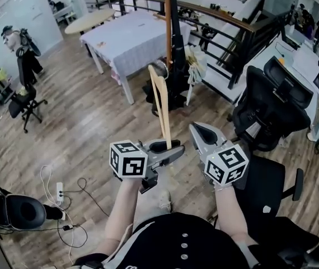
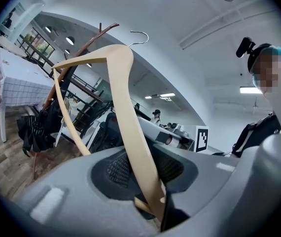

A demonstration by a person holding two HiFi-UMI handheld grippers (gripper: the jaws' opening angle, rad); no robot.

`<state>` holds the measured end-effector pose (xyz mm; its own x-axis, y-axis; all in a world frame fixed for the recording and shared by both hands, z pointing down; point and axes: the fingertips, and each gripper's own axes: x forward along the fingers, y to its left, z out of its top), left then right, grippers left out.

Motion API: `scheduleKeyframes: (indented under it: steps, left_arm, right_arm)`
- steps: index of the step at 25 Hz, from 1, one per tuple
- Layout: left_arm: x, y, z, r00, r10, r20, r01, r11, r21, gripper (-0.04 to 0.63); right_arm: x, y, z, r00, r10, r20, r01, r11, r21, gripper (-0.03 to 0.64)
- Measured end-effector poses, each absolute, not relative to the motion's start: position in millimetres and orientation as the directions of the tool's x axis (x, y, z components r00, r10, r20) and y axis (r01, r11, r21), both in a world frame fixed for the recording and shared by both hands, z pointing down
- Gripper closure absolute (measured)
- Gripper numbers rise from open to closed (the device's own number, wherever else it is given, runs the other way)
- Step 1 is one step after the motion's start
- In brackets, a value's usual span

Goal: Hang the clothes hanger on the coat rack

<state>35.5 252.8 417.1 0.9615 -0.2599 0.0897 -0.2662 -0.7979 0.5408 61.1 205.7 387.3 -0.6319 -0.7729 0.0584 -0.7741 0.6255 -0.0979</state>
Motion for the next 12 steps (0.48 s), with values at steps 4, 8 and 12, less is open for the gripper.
scheduleKeyframes:
  steps: [4,8,12]
  left_arm:
    - [21.5,203.0,412.0,0.967,-0.235,0.102,-0.254,-0.817,0.518,0.469]
    - [10.7,166.6,411.0,0.973,-0.197,0.12,-0.231,-0.836,0.497,0.471]
    - [0.9,140.0,414.3,0.977,-0.174,0.124,-0.213,-0.838,0.502,0.471]
  right_arm:
    - [49.9,155.0,376.6,-0.608,-0.793,0.035,-0.792,0.603,-0.094,0.615]
    - [35.2,116.5,378.4,-0.595,-0.803,0.04,-0.803,0.59,-0.088,0.615]
    - [27.2,87.3,384.0,-0.583,-0.81,0.053,-0.811,0.578,-0.089,0.615]
